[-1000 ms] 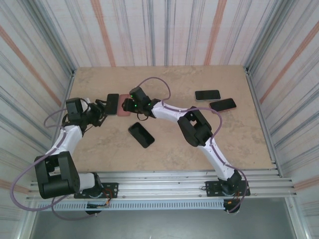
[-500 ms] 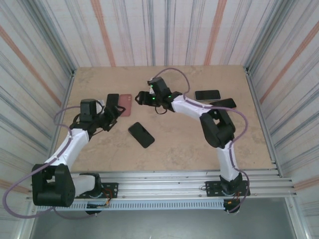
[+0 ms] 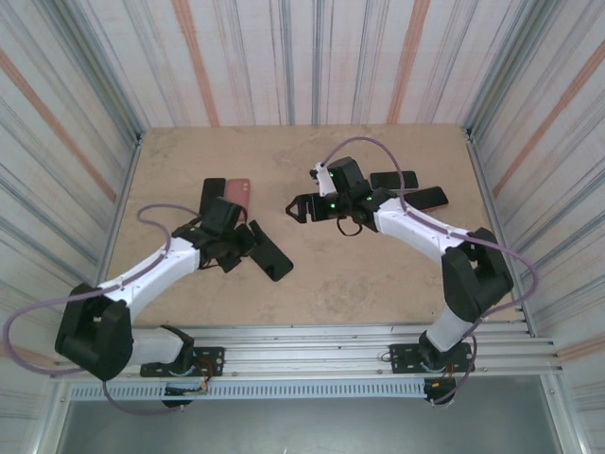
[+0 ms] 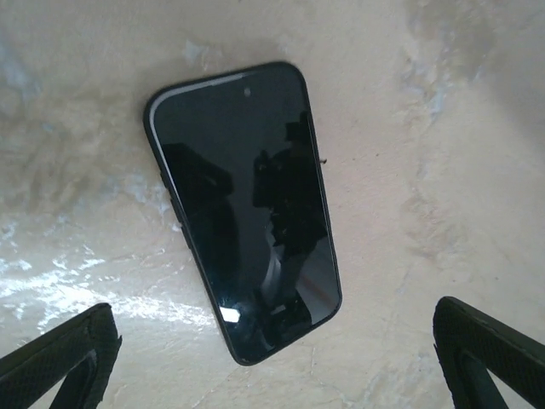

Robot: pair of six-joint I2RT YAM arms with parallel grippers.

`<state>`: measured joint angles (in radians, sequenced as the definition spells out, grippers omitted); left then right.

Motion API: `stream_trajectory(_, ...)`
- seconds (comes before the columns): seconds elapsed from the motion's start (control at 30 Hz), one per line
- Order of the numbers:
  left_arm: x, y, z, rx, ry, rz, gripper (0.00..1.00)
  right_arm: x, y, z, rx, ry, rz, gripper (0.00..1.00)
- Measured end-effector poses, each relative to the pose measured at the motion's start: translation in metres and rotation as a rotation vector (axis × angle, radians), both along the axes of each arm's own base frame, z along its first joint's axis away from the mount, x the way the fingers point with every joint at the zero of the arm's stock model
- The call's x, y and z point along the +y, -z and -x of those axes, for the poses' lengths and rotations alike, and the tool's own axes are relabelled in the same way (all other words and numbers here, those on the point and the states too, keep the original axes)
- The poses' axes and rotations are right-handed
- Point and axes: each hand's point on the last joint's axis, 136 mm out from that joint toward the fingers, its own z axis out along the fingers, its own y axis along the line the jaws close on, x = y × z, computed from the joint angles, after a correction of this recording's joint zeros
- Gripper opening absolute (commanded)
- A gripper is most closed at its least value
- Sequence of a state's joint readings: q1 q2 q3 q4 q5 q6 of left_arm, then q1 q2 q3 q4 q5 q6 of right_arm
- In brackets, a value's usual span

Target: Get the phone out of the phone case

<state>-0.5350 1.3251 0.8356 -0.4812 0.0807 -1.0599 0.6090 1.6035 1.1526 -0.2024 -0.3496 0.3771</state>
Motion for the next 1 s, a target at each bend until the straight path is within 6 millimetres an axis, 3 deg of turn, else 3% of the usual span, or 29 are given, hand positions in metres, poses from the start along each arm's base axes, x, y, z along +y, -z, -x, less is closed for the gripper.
stream_trajectory(0.4, -0.028, 0.026, -0.015, 0.093, -0.092, -0.117, 0.99, -0.044, 0.015, 0.042, 0.004, -0.013, 0.073, 0.99)
stream_trajectory(0.73, -0.025, 0.048, -0.014, 0.177, -0.145, -0.223, 0.97, -0.081, 0.025, 0.044, 0.019, 0.068, 0.077, 0.99)
stream_trajectory(1.0, -0.025, 0.067, -0.013, 0.230, -0.151, -0.273, 0.92, -0.088, 0.026, 0.044, 0.021, 0.079, 0.058, 0.99)
